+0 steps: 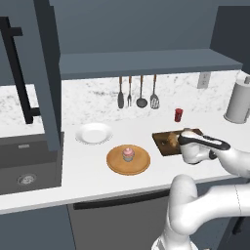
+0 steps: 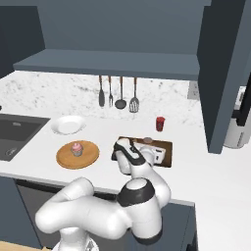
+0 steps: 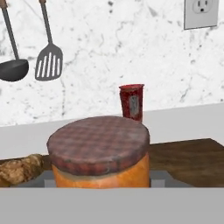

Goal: From the different types of pastries on the counter, select a croissant and place it on the cutting board. Then retrieve a jar of jam from the cabinet and place it alongside the croissant on the cutting board.

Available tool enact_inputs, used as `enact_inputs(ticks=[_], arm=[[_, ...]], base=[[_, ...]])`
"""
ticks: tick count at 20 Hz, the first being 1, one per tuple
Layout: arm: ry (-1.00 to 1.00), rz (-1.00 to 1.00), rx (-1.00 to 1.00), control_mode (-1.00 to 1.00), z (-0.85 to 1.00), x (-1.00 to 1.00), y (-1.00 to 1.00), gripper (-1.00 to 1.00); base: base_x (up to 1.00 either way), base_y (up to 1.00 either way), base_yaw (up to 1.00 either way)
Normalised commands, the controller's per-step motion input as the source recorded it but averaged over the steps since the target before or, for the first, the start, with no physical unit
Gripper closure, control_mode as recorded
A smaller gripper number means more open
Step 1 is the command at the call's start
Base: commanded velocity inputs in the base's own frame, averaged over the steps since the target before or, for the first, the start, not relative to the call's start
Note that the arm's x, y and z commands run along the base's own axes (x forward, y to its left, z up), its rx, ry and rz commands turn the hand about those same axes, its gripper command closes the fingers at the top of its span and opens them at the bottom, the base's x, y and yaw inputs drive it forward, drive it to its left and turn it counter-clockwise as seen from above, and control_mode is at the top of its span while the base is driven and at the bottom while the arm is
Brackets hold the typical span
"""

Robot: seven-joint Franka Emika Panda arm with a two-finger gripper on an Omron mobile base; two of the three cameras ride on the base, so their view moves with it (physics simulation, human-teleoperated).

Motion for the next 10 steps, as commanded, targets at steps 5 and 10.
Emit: enact_inputs(ticks=[5,10], arm=[[0.0,0.0,0.01,-1.0,0.0,-0.46,-0.02,-1.0],[0.0,0.0,0.04,-1.0,0.23,-0.54,0.0,-1.0]], base=[[0.0,0.0,0.0],[0.0,0.0,0.0]])
